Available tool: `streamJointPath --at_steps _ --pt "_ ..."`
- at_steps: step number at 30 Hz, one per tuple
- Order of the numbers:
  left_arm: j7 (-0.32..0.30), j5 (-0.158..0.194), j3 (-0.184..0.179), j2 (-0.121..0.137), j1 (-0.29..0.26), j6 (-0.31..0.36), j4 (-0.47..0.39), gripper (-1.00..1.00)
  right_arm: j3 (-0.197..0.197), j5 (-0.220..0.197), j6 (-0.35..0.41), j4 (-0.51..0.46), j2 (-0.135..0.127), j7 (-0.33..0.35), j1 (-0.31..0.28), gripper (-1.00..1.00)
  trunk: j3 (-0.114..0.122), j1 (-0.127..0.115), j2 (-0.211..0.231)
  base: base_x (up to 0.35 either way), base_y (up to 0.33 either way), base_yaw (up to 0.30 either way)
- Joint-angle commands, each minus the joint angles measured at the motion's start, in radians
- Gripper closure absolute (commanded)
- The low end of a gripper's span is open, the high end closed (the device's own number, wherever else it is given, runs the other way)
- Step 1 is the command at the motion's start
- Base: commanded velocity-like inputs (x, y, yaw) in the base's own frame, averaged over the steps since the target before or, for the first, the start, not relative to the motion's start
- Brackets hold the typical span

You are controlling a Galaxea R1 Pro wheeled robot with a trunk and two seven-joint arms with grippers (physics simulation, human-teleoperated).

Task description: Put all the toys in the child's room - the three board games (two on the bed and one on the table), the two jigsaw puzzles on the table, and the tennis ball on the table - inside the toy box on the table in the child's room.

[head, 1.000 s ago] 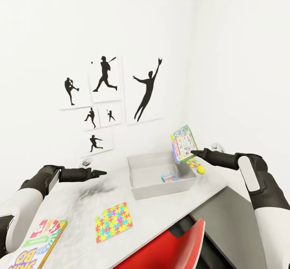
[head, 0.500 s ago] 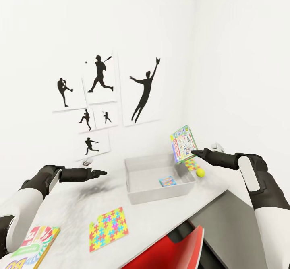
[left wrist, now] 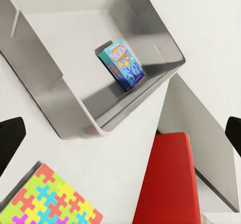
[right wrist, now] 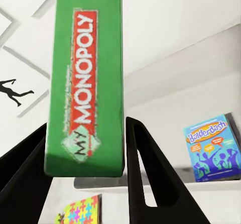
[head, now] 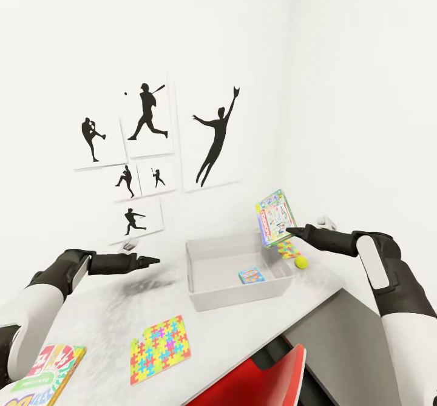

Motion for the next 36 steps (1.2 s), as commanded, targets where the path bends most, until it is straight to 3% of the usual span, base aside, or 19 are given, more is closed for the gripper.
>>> streamJointPath --at_steps 1,14,16,19,20,21,25,29,36 --pt "-0.007 -0.01 0.009 0.0 0.0 0.009 -0.001 -1.0 0.0 0.01 0.004 -0.001 0.003 0.009 -0.001 1.0 0.0 0.0 -0.001 0.0 0.0 0.0" --pt "-0.016 -0.01 0.012 0.001 0.0 0.008 -0.001 -1.0 0.004 0.006 0.004 0.002 0.013 0.003 -0.012 1.0 0.0 0.0 -0.001 0.0 0.0 0.0" --pt "-0.016 -0.01 0.012 0.002 0.0 0.008 -0.001 -1.0 0.005 0.005 0.004 0.006 0.033 0.003 -0.028 1.0 0.0 0.0 -0.001 0.0 0.0 0.0" --pt "-0.023 -0.009 0.013 0.002 0.0 0.01 -0.001 -1.0 0.029 0.01 0.004 0.077 0.116 -0.006 -0.095 1.0 0.0 0.0 -0.001 0.0 0.0 0.0" --pt "-0.025 -0.009 0.013 0.002 0.0 0.011 -0.001 -1.0 0.037 0.011 0.004 0.105 0.133 -0.01 -0.113 1.0 0.0 0.0 -0.001 0.0 0.0 0.0" --pt "-0.029 -0.009 0.013 0.002 0.0 0.013 -0.001 -1.0 0.052 0.014 0.004 0.172 0.164 -0.023 -0.154 1.0 0.0 0.0 -0.001 0.0 0.0 0.0" --pt "-0.047 -0.009 0.014 0.002 0.0 0.016 -0.002 -1.0 0.078 0.011 0.004 0.406 0.227 -0.1 -0.281 1.0 0.0 0.0 -0.001 0.0 0.0 0.0" --pt "-0.083 -0.008 0.015 0.019 0.0 0.026 -0.005 -1.0 0.08 0.006 0.004 0.538 0.261 -0.166 -0.338 1.0 0.0 0.0 -0.001 0.0 0.0 0.0" --pt "-0.142 -0.008 0.021 0.044 0.0 0.044 -0.006 -1.0 0.084 0.006 0.004 0.563 0.268 -0.181 -0.347 1.0 0.0 0.0 -0.001 0.0 0.0 0.0"
